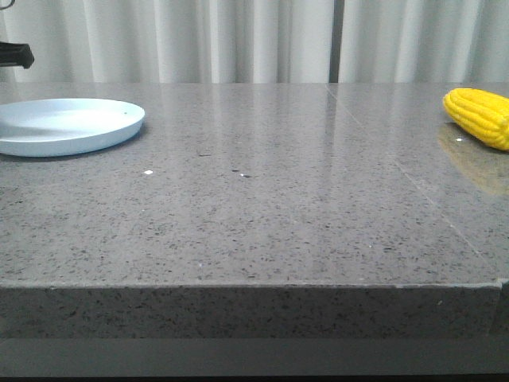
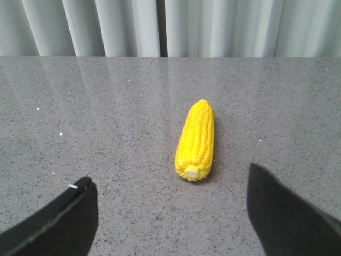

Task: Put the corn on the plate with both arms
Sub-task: 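Lower the left gripper to the white plate rim and grasp it, then slide the white plate toward the table center with the left gripper, then release the plate and raise the left gripper away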

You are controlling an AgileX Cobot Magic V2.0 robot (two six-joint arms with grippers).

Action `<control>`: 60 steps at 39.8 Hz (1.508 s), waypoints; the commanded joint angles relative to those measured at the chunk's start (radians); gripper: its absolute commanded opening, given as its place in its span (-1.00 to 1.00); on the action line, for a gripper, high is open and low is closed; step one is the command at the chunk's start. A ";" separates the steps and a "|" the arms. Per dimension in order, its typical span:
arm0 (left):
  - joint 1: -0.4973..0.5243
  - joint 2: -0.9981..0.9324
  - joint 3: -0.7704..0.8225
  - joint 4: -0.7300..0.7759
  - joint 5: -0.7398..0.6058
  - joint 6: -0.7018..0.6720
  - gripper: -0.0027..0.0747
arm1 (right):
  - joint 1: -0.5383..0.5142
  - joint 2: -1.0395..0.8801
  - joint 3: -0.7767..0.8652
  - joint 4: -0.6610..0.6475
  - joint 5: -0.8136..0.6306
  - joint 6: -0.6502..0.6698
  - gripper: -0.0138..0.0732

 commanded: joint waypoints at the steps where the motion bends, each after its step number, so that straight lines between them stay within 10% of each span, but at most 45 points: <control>1: -0.011 -0.069 -0.084 -0.059 0.035 0.006 -0.98 | -0.006 0.010 -0.037 -0.003 -0.083 -0.002 0.70; 36: -0.335 0.068 -0.222 -0.249 0.070 0.035 -0.95 | -0.006 0.010 -0.037 -0.003 -0.083 -0.002 0.70; 50: -0.333 0.028 -0.227 -0.138 0.082 0.046 0.41 | -0.006 0.010 -0.037 -0.003 -0.083 -0.002 0.70; 60: -0.333 -0.111 -0.191 0.132 0.094 -0.026 -0.16 | -0.006 0.010 -0.037 -0.003 -0.083 -0.002 0.70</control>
